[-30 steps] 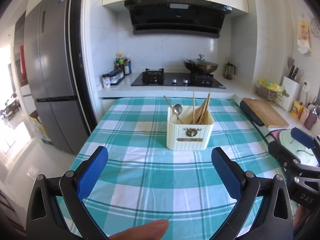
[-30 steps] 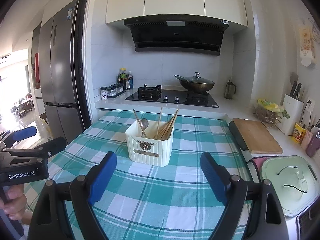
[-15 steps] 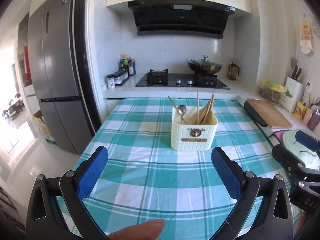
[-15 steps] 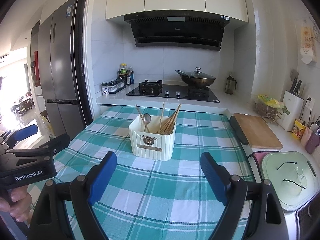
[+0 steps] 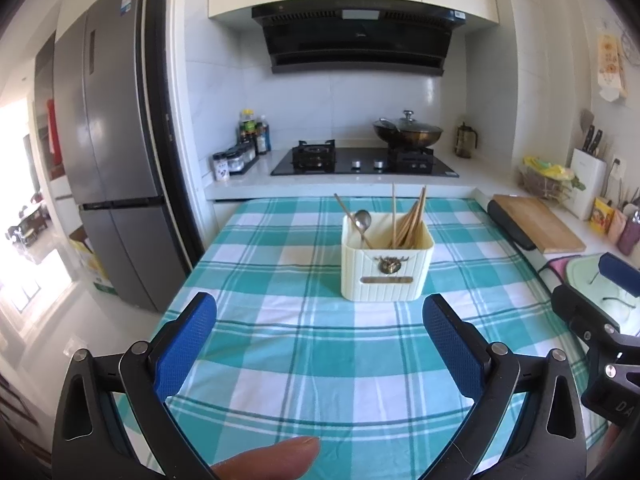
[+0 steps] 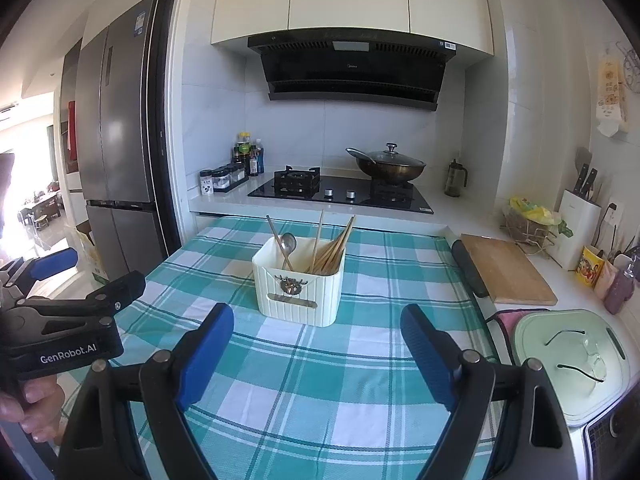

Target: Organize utensils

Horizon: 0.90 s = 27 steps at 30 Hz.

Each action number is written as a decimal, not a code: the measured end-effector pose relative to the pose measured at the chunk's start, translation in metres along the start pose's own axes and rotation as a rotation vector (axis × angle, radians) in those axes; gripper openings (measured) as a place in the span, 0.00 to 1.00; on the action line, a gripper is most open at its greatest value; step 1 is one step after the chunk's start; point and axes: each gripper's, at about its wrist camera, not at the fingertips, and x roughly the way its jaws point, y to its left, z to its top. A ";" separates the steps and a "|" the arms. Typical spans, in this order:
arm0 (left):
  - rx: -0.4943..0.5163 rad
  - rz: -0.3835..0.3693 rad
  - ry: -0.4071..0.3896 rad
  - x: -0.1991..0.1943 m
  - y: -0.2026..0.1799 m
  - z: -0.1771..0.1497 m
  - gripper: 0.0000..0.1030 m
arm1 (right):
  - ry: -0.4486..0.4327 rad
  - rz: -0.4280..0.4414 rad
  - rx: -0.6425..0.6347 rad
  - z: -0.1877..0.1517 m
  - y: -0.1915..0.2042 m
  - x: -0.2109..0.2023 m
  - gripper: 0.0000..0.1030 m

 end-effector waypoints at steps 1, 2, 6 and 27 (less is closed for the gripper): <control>0.000 0.001 0.001 0.000 0.000 0.000 1.00 | 0.001 -0.002 0.000 0.000 0.000 0.000 0.85; -0.001 0.001 0.002 0.000 0.000 0.000 1.00 | 0.003 -0.004 0.000 0.000 0.000 0.000 0.85; 0.000 0.001 -0.003 0.000 0.000 0.000 1.00 | 0.009 -0.009 0.000 0.000 0.000 0.001 0.85; 0.003 -0.004 -0.003 -0.001 -0.002 0.000 1.00 | 0.018 -0.012 -0.007 -0.001 0.002 0.003 0.85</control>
